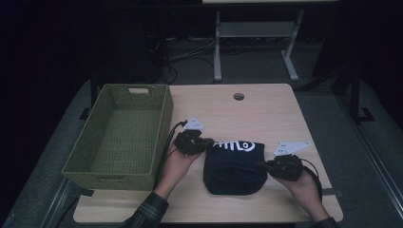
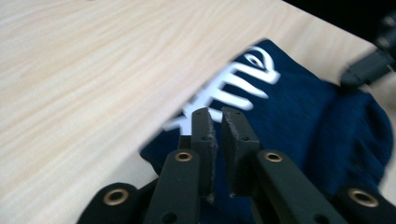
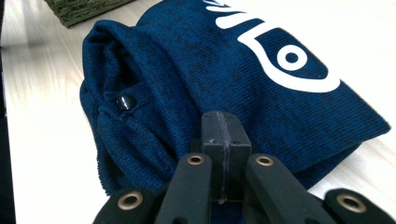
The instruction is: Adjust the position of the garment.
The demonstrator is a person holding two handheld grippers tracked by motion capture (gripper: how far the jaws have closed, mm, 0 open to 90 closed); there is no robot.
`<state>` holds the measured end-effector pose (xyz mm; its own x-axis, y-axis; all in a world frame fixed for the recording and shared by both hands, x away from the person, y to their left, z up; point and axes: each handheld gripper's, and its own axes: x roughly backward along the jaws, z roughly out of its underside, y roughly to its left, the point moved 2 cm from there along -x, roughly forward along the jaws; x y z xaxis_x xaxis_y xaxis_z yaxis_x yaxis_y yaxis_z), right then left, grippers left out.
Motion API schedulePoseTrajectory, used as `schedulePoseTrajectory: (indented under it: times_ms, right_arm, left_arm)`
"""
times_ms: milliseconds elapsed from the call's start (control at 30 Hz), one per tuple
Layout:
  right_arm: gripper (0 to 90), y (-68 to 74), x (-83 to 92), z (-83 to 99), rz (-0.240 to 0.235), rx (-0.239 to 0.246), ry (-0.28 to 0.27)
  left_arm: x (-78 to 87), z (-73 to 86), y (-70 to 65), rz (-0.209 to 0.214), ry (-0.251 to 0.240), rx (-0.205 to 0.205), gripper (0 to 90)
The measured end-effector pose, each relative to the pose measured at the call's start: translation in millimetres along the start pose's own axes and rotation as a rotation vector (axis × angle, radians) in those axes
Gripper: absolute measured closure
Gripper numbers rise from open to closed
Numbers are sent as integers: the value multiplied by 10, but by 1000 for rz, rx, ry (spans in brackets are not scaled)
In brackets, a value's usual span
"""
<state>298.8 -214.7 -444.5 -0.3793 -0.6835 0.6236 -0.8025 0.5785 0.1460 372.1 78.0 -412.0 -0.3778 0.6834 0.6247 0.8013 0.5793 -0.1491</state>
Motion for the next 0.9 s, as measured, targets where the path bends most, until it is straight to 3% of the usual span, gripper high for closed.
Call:
schedulePoseTrajectory:
  times_ms: [133,333,667,833,900]
  right_arm:
    - [899,31,-3,33,-8,-1,3]
    - [899,82,-38,105,-27,-1,22]
    - [900,239,-243,209,-48,26,108]
    - [900,362,-332,236,-69,21,132]
    - [900,438,-360,238,-72,31,135]
  left_arm:
    - [-145,-42,93,7,17,17,898]
    - [-361,14,132,26,92,26,900]
    - [-642,148,168,32,185,-1,900]
    - [-735,136,192,50,208,0,900]
    - [-765,118,202,53,213,-23,900]
